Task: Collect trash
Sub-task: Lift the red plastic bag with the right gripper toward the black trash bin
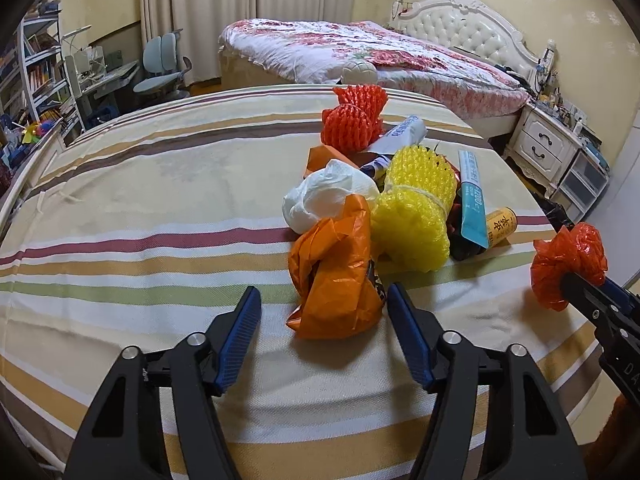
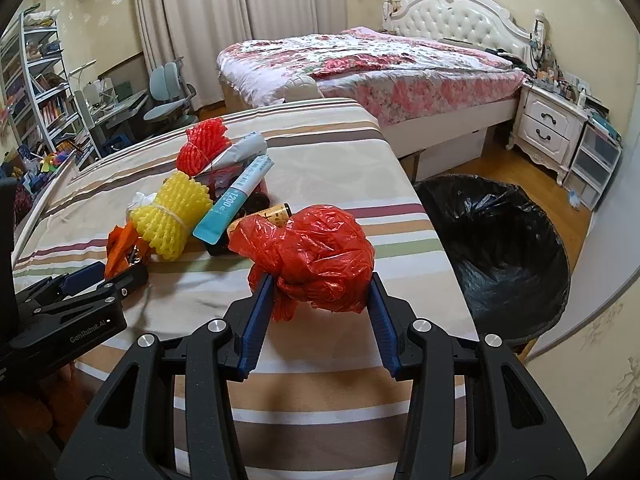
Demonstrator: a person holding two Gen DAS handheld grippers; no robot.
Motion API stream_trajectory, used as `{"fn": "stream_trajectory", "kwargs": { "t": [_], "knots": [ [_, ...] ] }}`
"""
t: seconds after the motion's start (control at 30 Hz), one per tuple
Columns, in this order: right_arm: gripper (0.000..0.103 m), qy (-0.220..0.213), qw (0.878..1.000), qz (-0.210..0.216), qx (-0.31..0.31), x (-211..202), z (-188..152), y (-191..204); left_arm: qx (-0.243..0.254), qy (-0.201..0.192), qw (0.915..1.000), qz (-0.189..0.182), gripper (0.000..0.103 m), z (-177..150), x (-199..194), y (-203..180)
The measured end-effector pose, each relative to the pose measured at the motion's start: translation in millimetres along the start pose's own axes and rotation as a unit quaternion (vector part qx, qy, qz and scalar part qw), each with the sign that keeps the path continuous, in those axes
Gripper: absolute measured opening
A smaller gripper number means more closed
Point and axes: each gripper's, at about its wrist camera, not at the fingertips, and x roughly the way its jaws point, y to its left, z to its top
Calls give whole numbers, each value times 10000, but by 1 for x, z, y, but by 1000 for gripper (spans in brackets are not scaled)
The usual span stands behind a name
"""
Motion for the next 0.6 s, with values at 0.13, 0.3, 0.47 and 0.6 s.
{"fn": "stream_trajectory", "kwargs": {
  "t": [0.13, 0.3, 0.47, 0.6],
  "knots": [
    [45, 19, 10000, 16, 10, 1, 0, 0, 91, 1, 10000, 25, 45, -2, 0, -1],
    [45, 12, 10000, 30, -7, 0, 1, 1, 83, -139, 9999, 25, 44, -4, -7, 0],
    [45, -68, 10000, 7, 6, -5, 3, 0, 58, -329, 9994, 32, 44, -5, -25, 3],
    [45, -159, 9999, -54, 14, -10, 6, -3, 66, -523, 9986, -15, 44, -4, -43, 1]
  ]
}}
